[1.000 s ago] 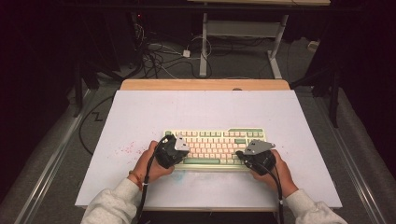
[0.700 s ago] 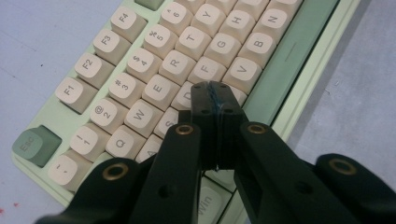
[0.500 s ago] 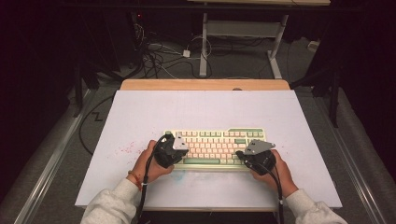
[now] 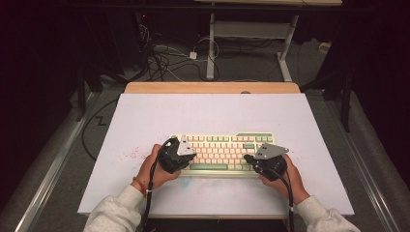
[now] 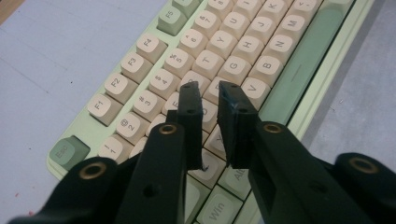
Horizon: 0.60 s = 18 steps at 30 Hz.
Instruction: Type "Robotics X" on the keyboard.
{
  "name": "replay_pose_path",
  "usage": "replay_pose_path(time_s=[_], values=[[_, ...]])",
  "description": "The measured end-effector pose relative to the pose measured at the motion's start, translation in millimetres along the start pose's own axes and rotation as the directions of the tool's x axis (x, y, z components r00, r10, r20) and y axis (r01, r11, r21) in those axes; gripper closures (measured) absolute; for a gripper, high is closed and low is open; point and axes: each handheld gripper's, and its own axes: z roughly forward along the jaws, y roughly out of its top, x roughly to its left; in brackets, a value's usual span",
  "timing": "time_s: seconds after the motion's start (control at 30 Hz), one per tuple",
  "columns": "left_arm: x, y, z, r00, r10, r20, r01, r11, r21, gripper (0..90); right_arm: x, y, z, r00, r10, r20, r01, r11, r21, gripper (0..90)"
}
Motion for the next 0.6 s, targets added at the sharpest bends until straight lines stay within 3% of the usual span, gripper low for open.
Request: replay_pose_path(time_s=[0.1,0.27,0.6], values=[[-0.5,0.1,-1.6,1.0000,-0.001,-0.006,0.000,0.9998,-0.021,68.5,0.2,2.8,-3.5,1.0000,0.005,-0.001,-0.005,1.000,-0.020,86.3],[-2.7,0.6,-3.7,0.9987,-0.006,-0.050,0.004,0.9986,-0.053,53.7,0.6,6.6,-8.3,0.9998,0.010,0.015,-0.009,0.999,-0.049,79.8],[-7.2,0.7,-6.1,0.9955,-0.006,-0.095,-0.003,0.9959,-0.090,35.2,0.8,9.8,-12.5,0.9987,0.021,0.045,-0.016,0.995,-0.098,54.9]])
